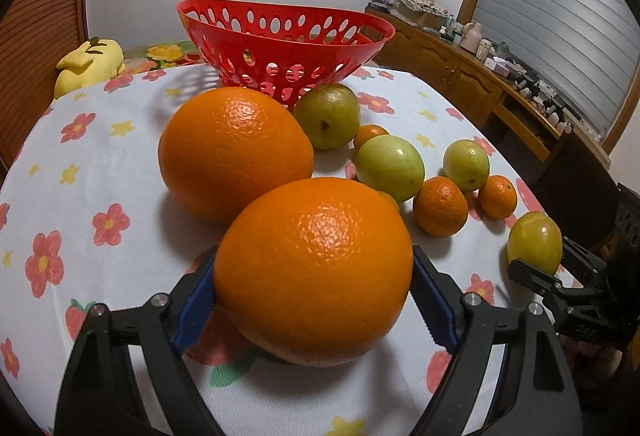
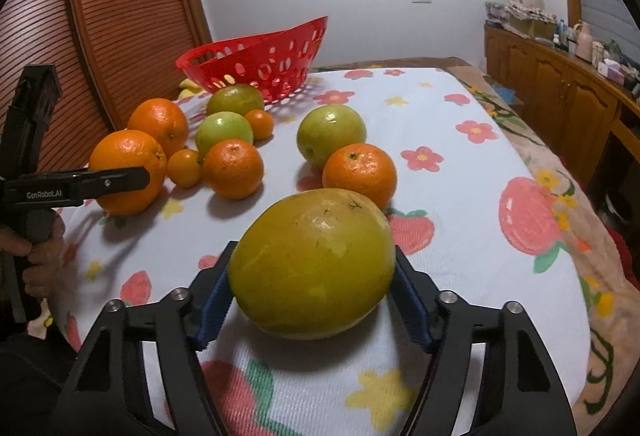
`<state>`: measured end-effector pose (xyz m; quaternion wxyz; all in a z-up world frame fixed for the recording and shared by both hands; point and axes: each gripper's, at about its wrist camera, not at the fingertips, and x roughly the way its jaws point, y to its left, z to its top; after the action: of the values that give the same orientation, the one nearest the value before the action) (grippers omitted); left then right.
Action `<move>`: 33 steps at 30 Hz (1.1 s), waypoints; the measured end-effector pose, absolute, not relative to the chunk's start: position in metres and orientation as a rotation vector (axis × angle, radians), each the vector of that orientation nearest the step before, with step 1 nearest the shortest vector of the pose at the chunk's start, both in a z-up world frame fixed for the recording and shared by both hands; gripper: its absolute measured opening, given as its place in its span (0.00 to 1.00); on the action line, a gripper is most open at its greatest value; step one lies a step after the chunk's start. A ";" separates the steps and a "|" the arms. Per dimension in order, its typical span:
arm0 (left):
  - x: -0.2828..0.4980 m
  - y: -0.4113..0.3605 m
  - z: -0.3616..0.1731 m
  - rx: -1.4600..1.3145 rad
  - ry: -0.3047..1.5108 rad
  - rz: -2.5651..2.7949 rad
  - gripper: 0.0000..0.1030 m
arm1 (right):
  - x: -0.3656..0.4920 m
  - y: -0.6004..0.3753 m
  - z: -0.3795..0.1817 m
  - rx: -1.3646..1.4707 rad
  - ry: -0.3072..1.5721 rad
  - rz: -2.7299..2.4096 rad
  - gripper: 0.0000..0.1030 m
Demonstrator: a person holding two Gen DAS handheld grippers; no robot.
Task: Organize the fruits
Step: 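Grasp the large orange with the left tool while the right tool grasps the yellow pomelo, then lift the pomelo with the right tool and release it into the red basket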
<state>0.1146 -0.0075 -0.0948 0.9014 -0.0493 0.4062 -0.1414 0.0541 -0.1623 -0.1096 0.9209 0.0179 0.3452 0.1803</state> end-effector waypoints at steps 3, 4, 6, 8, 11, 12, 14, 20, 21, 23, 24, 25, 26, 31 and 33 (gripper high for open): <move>0.113 -0.007 -0.095 -0.108 0.836 -0.290 0.84 | 0.055 -0.163 -0.110 0.033 0.706 0.380 0.68; 0.112 -0.007 -0.095 -0.109 0.836 -0.289 0.83 | 0.055 -0.163 -0.110 0.036 0.706 0.381 0.68; 0.110 -0.007 -0.094 -0.113 0.834 -0.292 0.83 | 0.055 -0.164 -0.110 0.036 0.705 0.388 0.68; 0.107 -0.006 -0.092 -0.118 0.826 -0.296 0.83 | 0.055 -0.164 -0.110 0.033 0.706 0.396 0.68; 0.102 -0.005 -0.086 -0.119 0.808 -0.299 0.83 | 0.055 -0.162 -0.108 0.033 0.701 0.417 0.68; 0.100 -0.005 -0.083 -0.121 0.801 -0.302 0.83 | 0.054 -0.161 -0.107 0.031 0.697 0.422 0.68; 0.098 -0.004 -0.077 -0.124 0.787 -0.305 0.83 | 0.054 -0.159 -0.104 0.028 0.690 0.433 0.68; 0.092 0.000 -0.056 -0.127 0.742 -0.305 0.83 | 0.057 -0.154 -0.089 0.008 0.664 0.451 0.68; 0.091 0.001 -0.053 -0.126 0.736 -0.303 0.83 | 0.057 -0.153 -0.085 0.006 0.658 0.452 0.68; 0.089 0.002 -0.048 -0.126 0.723 -0.304 0.83 | 0.057 -0.152 -0.080 0.001 0.649 0.455 0.68; 0.088 0.003 -0.045 -0.126 0.715 -0.306 0.83 | 0.056 -0.151 -0.078 0.000 0.645 0.457 0.68; 0.087 0.004 -0.043 -0.126 0.710 -0.306 0.83 | 0.056 -0.151 -0.076 -0.002 0.641 0.460 0.68; 0.087 0.004 -0.040 -0.126 0.705 -0.306 0.83 | 0.056 -0.151 -0.074 -0.005 0.639 0.463 0.68; 0.086 0.008 -0.028 -0.130 0.675 -0.307 0.83 | 0.056 -0.149 -0.064 -0.008 0.624 0.477 0.68; 0.087 0.009 -0.024 -0.128 0.665 -0.306 0.83 | 0.058 -0.147 -0.060 -0.014 0.617 0.482 0.68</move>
<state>0.0872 0.0093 -0.0236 0.9318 -0.0624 0.3248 -0.1495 0.0579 -0.1466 -0.0598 0.9243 -0.0070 0.3006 0.2350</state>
